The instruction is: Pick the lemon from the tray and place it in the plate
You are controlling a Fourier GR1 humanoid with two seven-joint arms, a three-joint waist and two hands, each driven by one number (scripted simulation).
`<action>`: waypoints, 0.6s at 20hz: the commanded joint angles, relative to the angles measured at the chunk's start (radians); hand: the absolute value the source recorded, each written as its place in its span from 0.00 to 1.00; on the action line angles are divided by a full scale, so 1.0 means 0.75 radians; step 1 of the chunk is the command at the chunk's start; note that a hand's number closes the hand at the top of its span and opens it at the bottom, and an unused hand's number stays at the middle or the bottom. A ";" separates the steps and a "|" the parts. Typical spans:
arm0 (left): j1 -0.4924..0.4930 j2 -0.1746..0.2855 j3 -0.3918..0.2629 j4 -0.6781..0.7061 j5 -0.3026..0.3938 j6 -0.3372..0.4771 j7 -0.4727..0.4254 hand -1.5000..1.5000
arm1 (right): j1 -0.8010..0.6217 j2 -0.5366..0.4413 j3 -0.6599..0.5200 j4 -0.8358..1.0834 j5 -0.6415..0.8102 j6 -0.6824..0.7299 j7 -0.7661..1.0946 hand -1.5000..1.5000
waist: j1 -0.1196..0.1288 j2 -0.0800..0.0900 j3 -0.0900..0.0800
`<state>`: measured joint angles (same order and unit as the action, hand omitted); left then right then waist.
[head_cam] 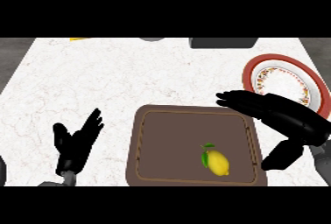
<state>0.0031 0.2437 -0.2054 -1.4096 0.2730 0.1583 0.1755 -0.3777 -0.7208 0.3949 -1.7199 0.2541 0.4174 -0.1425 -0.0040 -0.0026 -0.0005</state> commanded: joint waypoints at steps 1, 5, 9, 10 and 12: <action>-0.002 -0.032 0.001 0.060 -0.043 -0.017 -0.065 0.50 | 0.060 0.135 0.091 -0.069 0.183 -0.050 0.127 0.00 | 0.006 0.003 0.000; -0.006 -0.049 -0.004 -0.036 -0.048 0.008 0.062 0.50 | 0.068 0.200 0.127 -0.012 0.333 -0.029 0.167 0.00 | 0.010 0.003 0.001; 0.007 -0.081 -0.006 -0.068 -0.088 0.028 0.071 0.50 | 0.170 0.217 0.121 -0.069 0.360 0.065 0.165 0.00 | 0.007 0.003 0.001; 0.057 -0.062 0.004 -0.026 -0.072 -0.025 -0.003 0.50 | 0.267 0.235 0.201 -0.111 0.428 -0.008 0.172 0.00 | 0.005 0.002 0.001; -0.012 -0.043 0.076 -0.011 -0.069 -0.045 0.029 0.50 | 0.237 0.245 0.112 -0.097 0.404 0.103 0.137 0.00 | 0.006 0.003 0.001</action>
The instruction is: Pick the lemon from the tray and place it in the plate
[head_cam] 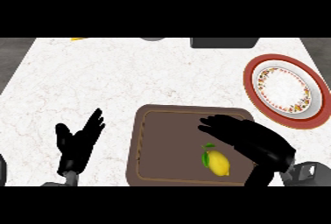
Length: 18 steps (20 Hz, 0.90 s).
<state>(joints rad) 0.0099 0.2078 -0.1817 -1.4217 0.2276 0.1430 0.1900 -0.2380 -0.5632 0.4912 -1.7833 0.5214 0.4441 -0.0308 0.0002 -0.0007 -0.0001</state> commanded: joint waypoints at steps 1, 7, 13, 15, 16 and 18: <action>0.023 -0.041 -0.006 -0.051 -0.024 0.010 0.032 0.50 | 0.142 0.033 0.018 -0.120 0.069 0.048 0.033 0.00 | -0.003 -0.001 0.000; -0.007 -0.072 0.027 -0.019 -0.063 -0.011 0.041 0.50 | 0.129 0.180 0.056 0.008 0.302 -0.016 -0.011 0.00 | 0.000 0.000 0.000; 0.029 -0.042 0.041 -0.125 -0.072 -0.046 0.143 0.50 | 0.081 0.225 -0.023 -0.025 0.387 0.053 0.059 0.00 | 0.003 -0.001 0.000; -0.130 -0.064 0.128 0.174 -0.062 -0.098 -0.034 0.50 | 0.092 0.268 0.031 0.007 0.453 0.041 0.081 0.00 | -0.004 0.002 0.000; -0.013 -0.047 0.104 -0.029 -0.067 -0.094 0.070 0.50 | 0.108 0.212 -0.059 0.005 0.448 0.064 -0.023 0.00 | 0.001 0.000 0.000; -0.005 -0.075 0.093 -0.016 -0.100 -0.072 0.028 0.50 | 0.061 0.304 -0.003 0.112 0.502 0.075 0.018 0.00 | 0.003 0.001 0.000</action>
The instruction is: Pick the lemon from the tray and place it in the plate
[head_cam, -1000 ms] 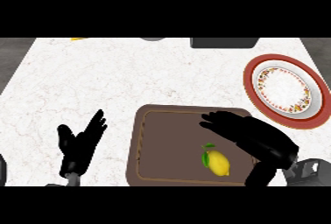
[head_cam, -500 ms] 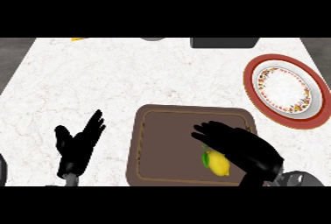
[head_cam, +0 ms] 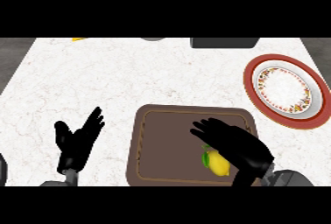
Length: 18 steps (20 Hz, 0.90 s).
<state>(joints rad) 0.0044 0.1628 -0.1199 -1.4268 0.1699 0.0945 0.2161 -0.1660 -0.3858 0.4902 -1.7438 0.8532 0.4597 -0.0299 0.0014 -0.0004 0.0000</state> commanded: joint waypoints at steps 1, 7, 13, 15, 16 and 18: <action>0.032 -0.019 0.010 -0.084 -0.008 -0.001 0.075 0.50 | 0.094 0.012 0.000 -0.017 0.082 -0.011 -0.061 0.00 | -0.001 -0.001 0.000; 0.002 -0.102 -0.006 0.074 -0.085 0.025 -0.061 0.50 | 0.056 0.091 0.031 0.244 0.203 -0.126 -0.170 0.00 | -0.001 0.001 0.000; 0.012 -0.066 0.044 0.131 -0.068 -0.056 -0.126 0.50 | -0.048 0.142 0.080 0.324 0.349 -0.165 -0.233 1.00 | 0.001 0.001 0.000; 0.038 -0.055 0.026 -0.037 -0.058 -0.045 0.026 0.50 | -0.047 0.088 0.018 0.398 0.358 -0.237 -0.346 1.00 | 0.002 0.000 0.000; -0.038 -0.059 0.064 0.031 -0.053 -0.047 0.029 0.50 | -0.064 0.133 0.024 0.332 0.382 -0.158 -0.287 1.00 | 0.000 0.000 0.000; -0.037 -0.066 0.045 -0.051 -0.074 -0.010 0.090 0.50 | -0.096 0.170 0.027 0.473 0.423 -0.270 -0.331 1.00 | 0.004 0.001 0.000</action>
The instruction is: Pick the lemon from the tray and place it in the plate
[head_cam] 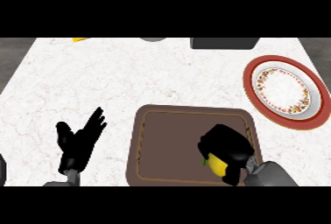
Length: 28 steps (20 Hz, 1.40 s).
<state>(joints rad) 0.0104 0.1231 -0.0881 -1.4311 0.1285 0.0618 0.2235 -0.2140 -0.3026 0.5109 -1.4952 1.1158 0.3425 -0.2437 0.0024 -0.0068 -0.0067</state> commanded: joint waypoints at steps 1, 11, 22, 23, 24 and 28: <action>0.099 -0.078 -0.067 -0.004 -0.080 0.051 -0.091 0.50 | -0.018 0.053 -0.010 0.063 0.064 -0.062 -0.028 1.00 | 0.002 0.009 0.009; 0.020 -0.012 0.021 -0.004 -0.008 0.016 -0.023 0.50 | -0.169 0.289 -0.717 0.141 0.055 -0.336 0.887 1.00 | -0.062 0.033 0.011; -0.019 -0.020 -0.039 -0.001 -0.028 -0.031 -0.037 0.50 | -0.584 0.297 -1.051 0.179 0.524 -0.879 1.697 1.00 | 0.104 0.073 0.001; -0.039 -0.015 -0.045 -0.018 -0.033 -0.029 -0.016 0.50 | -0.594 0.310 -1.070 0.201 0.577 -0.943 1.766 1.00 | 0.115 0.075 0.006; -0.045 -0.021 -0.045 -0.015 -0.029 -0.030 -0.017 0.50 | -0.633 0.285 -1.105 0.217 0.628 -0.978 1.828 1.00 | 0.122 0.078 0.005; -0.068 -0.036 -0.068 -0.013 -0.039 -0.029 -0.002 0.50 | -0.709 0.319 -1.179 0.285 0.848 -1.130 2.030 1.00 | 0.143 0.075 0.007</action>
<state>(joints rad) -0.0229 0.1036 -0.1264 -1.4427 0.1044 0.0406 0.2098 -0.6807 -0.0776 -0.3201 -1.3212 1.6165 -0.3579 1.0549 0.0929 0.0472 -0.0028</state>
